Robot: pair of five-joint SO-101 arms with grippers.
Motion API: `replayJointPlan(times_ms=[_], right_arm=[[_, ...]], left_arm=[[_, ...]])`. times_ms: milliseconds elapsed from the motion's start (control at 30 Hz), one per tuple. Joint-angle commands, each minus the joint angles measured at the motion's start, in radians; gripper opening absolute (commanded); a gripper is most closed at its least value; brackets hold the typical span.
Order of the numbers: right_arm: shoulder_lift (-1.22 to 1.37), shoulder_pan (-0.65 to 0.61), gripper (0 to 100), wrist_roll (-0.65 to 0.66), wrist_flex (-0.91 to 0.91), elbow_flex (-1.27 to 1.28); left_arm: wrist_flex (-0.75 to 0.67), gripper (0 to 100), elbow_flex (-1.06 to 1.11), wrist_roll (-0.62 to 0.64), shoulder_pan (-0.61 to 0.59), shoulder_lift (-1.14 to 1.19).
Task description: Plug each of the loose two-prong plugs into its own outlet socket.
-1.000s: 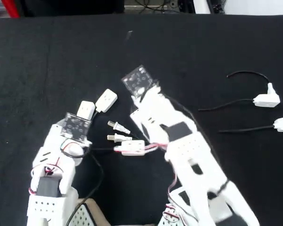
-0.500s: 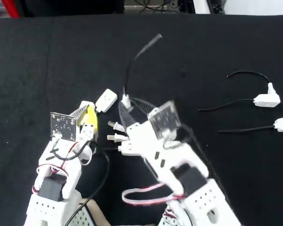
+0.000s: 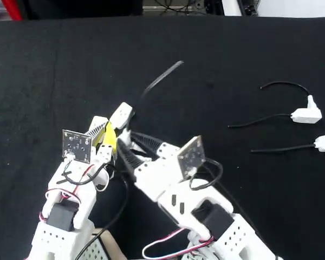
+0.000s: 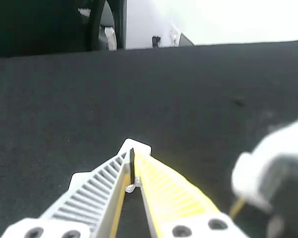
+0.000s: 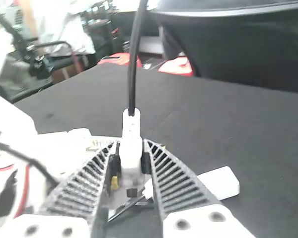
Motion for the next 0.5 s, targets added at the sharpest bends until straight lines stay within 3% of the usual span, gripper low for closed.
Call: replayJointPlan(times_ms=[0, 233, 467], right_arm=[[0.028, -0.018, 1.2, -0.012, -0.009, -0.005], [0.114, -0.041, 1.2, -0.026, -0.003, -0.028], [0.254, -0.066, 1.2, -0.026, 0.147, -0.165]], left_arm=[[-0.087, 3, 0.012, 0.006, 0.002, -0.012], [-0.095, 3, 0.007, 0.025, -0.051, -0.012], [-0.143, 3, 0.015, 0.098, -0.114, -0.012]])
